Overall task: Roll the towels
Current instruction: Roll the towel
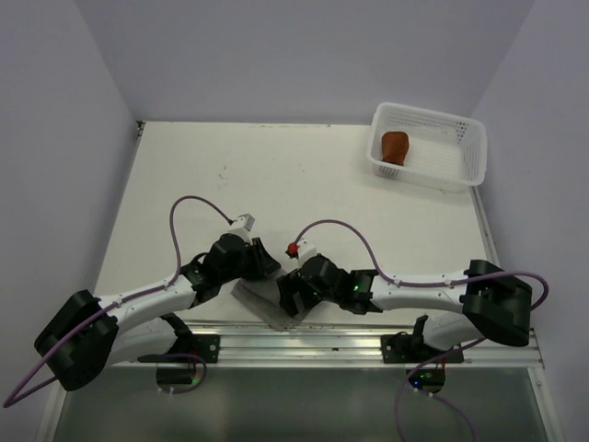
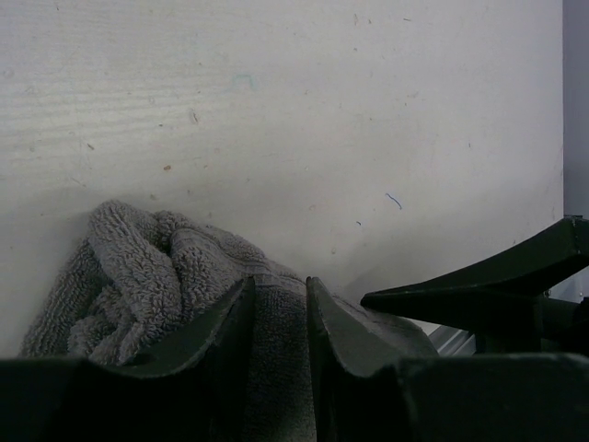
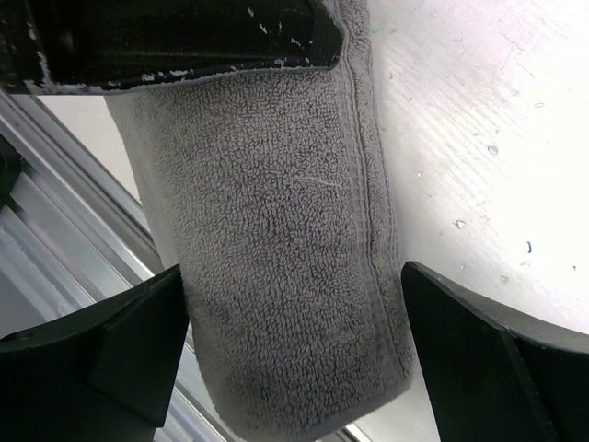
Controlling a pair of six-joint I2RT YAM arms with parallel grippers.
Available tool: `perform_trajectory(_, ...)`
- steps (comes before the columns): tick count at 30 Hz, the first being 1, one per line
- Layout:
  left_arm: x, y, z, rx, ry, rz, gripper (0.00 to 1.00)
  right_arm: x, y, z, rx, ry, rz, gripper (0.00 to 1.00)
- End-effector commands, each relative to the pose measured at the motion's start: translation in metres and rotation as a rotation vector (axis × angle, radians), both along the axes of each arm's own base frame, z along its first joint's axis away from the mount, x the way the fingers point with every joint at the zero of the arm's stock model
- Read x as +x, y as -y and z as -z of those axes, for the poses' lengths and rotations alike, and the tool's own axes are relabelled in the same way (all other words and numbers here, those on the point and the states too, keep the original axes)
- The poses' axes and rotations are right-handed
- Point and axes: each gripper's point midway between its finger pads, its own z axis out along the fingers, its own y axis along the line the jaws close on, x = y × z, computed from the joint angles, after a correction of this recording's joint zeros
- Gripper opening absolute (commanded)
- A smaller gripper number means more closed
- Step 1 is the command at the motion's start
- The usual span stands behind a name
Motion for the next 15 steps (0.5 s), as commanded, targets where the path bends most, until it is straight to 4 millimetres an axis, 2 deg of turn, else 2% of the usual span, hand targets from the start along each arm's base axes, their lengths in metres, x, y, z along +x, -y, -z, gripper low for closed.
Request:
perform_trajectory(1, -0.0169, -0.0158, 0.0285, 0.081, -0.075, -0.002, 0.33, 0.0034, -0.0023, -0.0241, 0.026, 0.0, -0.018, 0.97)
perform_trajectory(5, -0.0165, -0.0167, 0.0287, 0.084, -0.074, -0.005, 0.33, 0.005, -0.0067, -0.0307, 0.082, -0.044, -0.029, 0.97)
perform_trajectory(15, -0.0171, -0.0172, 0.0285, 0.083, -0.074, -0.006, 0.33, 0.0057, -0.0103, -0.0222, 0.176, -0.176, -0.056, 0.96)
